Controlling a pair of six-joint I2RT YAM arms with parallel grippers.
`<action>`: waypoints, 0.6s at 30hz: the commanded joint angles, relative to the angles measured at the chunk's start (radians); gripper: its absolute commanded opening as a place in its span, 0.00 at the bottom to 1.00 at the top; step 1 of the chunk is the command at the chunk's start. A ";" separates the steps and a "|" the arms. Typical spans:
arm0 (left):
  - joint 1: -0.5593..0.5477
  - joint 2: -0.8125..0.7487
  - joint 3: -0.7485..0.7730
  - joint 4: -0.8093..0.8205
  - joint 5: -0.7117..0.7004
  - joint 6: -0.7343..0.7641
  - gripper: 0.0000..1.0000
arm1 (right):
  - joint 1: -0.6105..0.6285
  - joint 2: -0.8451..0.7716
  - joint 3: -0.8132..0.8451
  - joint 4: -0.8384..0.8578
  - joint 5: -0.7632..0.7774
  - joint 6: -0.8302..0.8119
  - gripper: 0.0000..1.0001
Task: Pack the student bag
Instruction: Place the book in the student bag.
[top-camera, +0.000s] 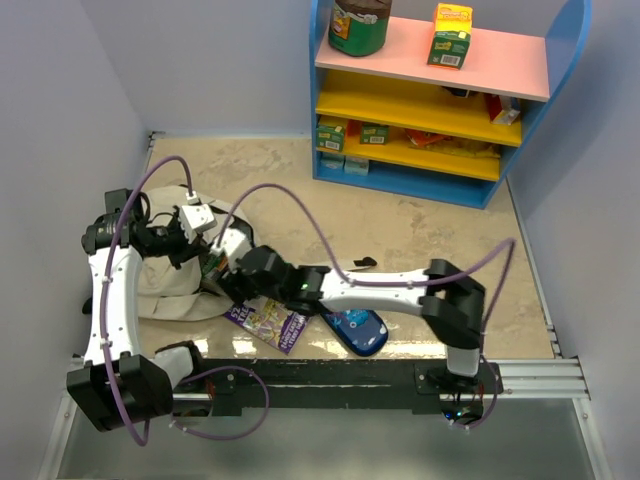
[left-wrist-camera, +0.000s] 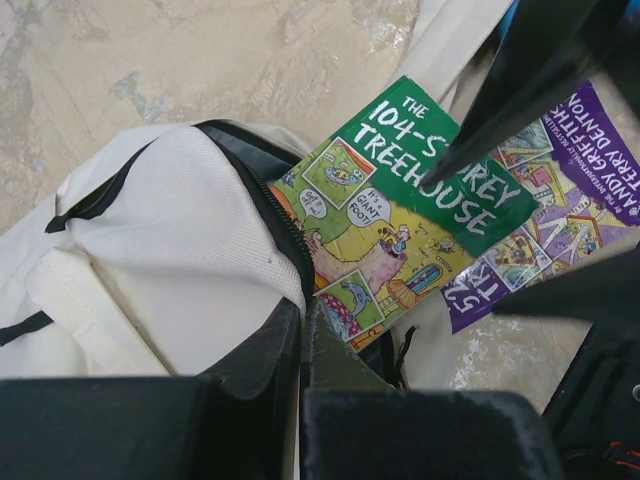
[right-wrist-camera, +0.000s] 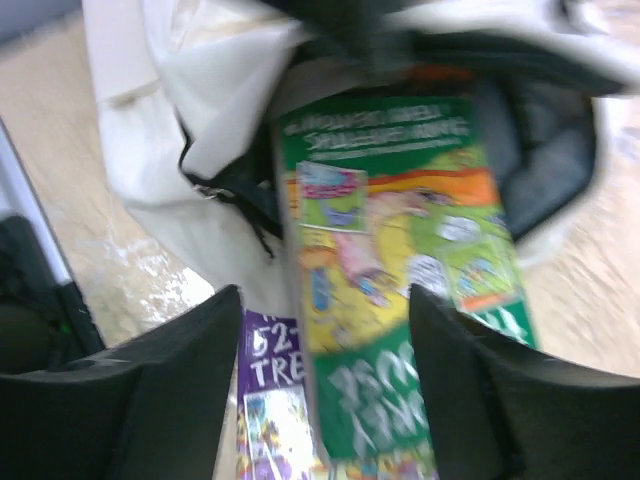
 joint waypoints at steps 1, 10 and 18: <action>-0.013 0.004 0.042 -0.024 0.100 0.024 0.00 | -0.083 -0.241 -0.177 0.123 0.029 0.190 0.61; -0.011 -0.004 0.033 -0.042 0.119 0.041 0.00 | -0.201 -0.330 -0.465 0.137 -0.020 0.452 0.00; -0.011 -0.014 0.012 -0.054 0.105 0.061 0.00 | -0.201 -0.183 -0.384 0.177 -0.095 0.485 0.00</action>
